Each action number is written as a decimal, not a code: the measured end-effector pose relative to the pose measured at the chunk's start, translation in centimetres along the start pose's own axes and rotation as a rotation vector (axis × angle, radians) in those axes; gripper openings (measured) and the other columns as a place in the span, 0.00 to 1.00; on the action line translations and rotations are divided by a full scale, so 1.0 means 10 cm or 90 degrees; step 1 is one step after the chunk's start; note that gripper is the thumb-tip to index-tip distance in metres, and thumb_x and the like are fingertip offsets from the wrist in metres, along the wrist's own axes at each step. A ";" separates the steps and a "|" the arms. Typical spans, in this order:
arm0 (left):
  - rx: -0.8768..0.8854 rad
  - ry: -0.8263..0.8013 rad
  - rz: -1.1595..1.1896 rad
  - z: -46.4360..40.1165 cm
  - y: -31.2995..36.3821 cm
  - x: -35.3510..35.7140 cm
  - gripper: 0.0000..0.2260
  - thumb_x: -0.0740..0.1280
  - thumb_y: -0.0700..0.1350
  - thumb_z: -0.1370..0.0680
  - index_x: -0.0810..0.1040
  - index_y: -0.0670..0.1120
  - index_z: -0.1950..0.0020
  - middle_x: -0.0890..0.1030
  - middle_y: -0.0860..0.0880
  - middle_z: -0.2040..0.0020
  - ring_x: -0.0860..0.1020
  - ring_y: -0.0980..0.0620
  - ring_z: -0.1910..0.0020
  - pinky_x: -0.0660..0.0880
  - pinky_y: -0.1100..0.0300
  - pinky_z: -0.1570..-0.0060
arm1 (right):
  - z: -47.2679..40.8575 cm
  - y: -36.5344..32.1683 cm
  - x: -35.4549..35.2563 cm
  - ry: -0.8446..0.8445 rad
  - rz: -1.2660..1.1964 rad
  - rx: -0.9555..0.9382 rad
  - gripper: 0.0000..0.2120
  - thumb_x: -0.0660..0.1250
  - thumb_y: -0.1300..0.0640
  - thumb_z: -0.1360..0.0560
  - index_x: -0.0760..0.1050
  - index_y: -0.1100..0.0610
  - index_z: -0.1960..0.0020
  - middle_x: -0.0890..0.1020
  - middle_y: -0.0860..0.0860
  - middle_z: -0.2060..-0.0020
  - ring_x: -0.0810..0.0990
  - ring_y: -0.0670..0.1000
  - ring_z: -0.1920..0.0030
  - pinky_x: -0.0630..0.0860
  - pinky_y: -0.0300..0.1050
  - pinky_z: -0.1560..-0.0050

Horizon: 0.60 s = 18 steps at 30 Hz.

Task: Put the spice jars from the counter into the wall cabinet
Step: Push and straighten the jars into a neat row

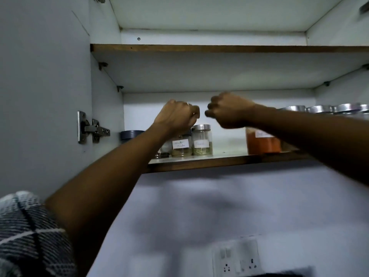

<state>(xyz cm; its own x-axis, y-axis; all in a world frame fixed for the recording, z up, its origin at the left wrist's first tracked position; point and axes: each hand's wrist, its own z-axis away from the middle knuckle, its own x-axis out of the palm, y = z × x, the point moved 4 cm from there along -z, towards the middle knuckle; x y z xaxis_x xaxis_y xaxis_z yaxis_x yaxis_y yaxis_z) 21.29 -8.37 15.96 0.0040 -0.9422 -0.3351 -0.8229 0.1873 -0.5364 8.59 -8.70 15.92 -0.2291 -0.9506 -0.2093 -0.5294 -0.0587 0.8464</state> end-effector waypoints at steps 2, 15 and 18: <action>-0.002 0.007 0.039 -0.05 0.09 -0.17 0.13 0.57 0.45 0.20 0.79 0.48 0.43 0.83 0.45 0.46 0.80 0.43 0.51 0.70 0.56 0.56 | 0.16 0.19 -0.19 -0.010 0.013 0.037 0.11 0.57 0.63 0.24 0.76 0.62 0.47 0.81 0.58 0.55 0.78 0.58 0.52 0.73 0.49 0.56; -0.029 -0.088 0.132 -0.59 1.01 -0.57 0.14 0.56 0.48 0.18 0.76 0.47 0.37 0.79 0.48 0.39 0.77 0.47 0.42 0.71 0.55 0.49 | 1.29 1.08 -0.43 -0.128 -0.134 0.264 0.07 0.61 0.63 0.26 0.77 0.59 0.52 0.80 0.56 0.57 0.77 0.55 0.58 0.74 0.46 0.61; -0.049 -0.155 0.131 -0.78 1.23 -0.48 0.16 0.57 0.49 0.18 0.73 0.46 0.33 0.77 0.47 0.35 0.75 0.47 0.38 0.71 0.53 0.42 | 1.53 1.14 -0.17 -0.177 -0.249 0.308 0.15 0.61 0.63 0.25 0.74 0.57 0.39 0.77 0.57 0.40 0.75 0.57 0.40 0.72 0.51 0.42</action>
<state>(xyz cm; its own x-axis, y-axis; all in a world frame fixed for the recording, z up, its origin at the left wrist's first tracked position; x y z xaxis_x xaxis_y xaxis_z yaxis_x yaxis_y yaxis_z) 6.67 -3.70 17.00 -0.0387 -0.7913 -0.6102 -0.8611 0.3363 -0.3815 -9.52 -3.07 18.47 -0.1137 -0.7697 -0.6283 -0.9072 -0.1774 0.3815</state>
